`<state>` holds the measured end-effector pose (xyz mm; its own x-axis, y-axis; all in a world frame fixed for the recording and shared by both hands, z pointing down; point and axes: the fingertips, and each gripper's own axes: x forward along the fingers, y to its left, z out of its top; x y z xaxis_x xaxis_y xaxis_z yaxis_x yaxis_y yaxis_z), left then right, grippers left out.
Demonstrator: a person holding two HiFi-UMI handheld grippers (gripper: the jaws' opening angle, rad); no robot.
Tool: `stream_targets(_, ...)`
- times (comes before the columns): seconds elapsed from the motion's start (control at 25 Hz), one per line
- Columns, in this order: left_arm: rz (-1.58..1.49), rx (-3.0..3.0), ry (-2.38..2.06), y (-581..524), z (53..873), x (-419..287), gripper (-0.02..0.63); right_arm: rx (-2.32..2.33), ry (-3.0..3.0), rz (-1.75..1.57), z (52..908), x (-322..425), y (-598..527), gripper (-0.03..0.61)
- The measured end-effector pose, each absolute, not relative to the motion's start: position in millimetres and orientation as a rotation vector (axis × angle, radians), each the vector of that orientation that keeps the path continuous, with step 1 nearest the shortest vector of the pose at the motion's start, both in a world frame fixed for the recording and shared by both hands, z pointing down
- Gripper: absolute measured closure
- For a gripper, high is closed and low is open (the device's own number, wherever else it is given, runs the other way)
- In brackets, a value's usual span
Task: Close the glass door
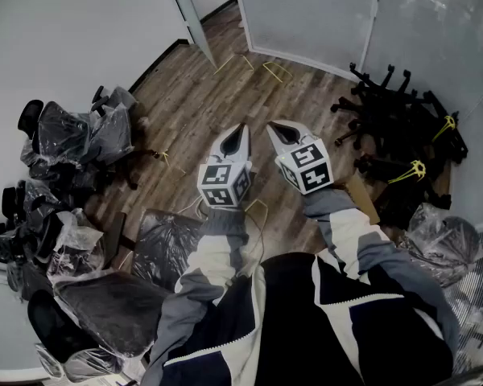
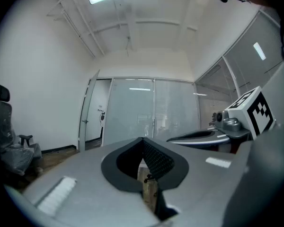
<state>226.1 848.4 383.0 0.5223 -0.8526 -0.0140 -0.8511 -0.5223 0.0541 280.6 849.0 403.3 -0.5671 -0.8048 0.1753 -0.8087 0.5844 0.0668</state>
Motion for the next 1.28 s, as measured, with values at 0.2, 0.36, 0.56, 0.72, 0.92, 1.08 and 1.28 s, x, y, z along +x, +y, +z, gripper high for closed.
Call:
stream_targets(0.2, -0.061, 2.694, -1.522, 846, 378, 220, 0.612, 1.341, -2.638, 0.020, 399, 278, 847, 0.578)
stream_targets(0.36, -0.054, 2.692, -1.523, 847, 378, 217, 0.613, 1.330, -2.648, 0.019, 397, 273, 847, 0.578)
stream_targets(0.56, -0.055, 2.697, -1.538, 848, 380, 205, 0.614, 1.341, -2.657, 0.010, 397, 265, 848, 0.572)
stream_targets(0.72, -0.047, 2.696, -1.542, 852, 386, 191, 0.614, 1.317, -2.651, 0.017, 403, 251, 850, 0.574)
stream_targets(0.92, -0.049, 2.700, -1.541, 855, 393, 169, 0.614, 1.290, -2.649, 0.011, 410, 224, 853, 0.574)
stream_targets(1.08, -0.053, 2.714, -1.536, 857, 394, 150, 0.614, 1.297, -2.643, 0.012, 411, 205, 851, 0.574)
stream_targets(1.28, -0.074, 2.687, -1.541, 857, 408, 118, 0.614, 1.308, -2.625, 0.006, 418, 185, 851, 0.574)
